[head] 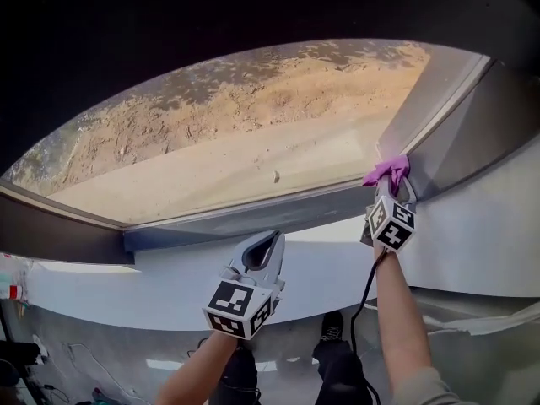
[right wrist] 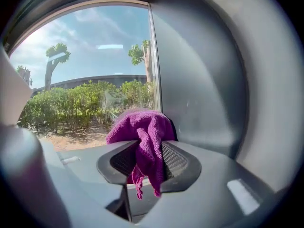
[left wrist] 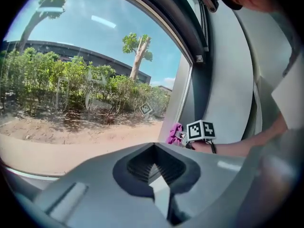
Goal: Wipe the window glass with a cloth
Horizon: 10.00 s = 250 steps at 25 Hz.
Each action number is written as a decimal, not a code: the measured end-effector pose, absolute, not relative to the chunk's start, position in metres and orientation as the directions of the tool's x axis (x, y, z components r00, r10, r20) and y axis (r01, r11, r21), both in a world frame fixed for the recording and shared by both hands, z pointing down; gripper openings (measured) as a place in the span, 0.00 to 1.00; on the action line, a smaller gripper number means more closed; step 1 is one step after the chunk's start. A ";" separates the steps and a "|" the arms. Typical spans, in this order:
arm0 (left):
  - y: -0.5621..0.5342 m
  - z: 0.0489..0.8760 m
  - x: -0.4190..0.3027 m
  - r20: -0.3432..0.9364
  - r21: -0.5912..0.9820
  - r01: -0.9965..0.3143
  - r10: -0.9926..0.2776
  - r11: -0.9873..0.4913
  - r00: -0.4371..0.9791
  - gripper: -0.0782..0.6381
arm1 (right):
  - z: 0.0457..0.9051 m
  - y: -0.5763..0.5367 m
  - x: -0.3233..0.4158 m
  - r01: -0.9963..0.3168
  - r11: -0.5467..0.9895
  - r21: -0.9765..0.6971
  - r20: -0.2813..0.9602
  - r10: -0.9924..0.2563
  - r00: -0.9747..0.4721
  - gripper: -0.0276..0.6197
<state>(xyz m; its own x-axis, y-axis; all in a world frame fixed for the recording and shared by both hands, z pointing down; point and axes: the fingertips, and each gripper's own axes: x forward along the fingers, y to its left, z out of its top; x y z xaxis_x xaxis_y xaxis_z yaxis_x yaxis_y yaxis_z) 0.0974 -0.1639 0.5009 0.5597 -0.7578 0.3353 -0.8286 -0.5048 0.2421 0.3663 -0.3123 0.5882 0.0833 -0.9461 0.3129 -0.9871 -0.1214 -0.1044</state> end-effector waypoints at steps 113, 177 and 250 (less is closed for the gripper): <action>-0.158 0.540 0.104 0.459 0.238 -0.890 -0.762 -0.388 0.456 0.11 | 0.619 -0.287 0.224 -0.917 0.220 -0.332 0.416 -0.839 -0.352 0.27; -0.161 0.346 0.035 0.291 0.212 -0.898 -0.853 -0.385 0.434 0.11 | 0.175 -0.251 0.121 -0.864 0.449 -0.226 -0.064 -0.892 -0.447 0.27; -0.120 0.537 -0.086 0.497 0.227 -0.944 -0.805 -0.239 0.324 0.11 | 0.623 -0.232 -0.010 -0.851 0.360 -0.384 0.520 -0.677 -0.521 0.27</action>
<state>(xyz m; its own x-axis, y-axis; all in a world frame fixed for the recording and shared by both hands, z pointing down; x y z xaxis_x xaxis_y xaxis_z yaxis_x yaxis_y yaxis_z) -0.0859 -0.1196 0.5370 0.3240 -0.8052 0.4966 -0.9439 -0.2394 0.2275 -0.0099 -0.2325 0.6228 -0.5208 -0.6772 0.5198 -0.8506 0.3597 -0.3835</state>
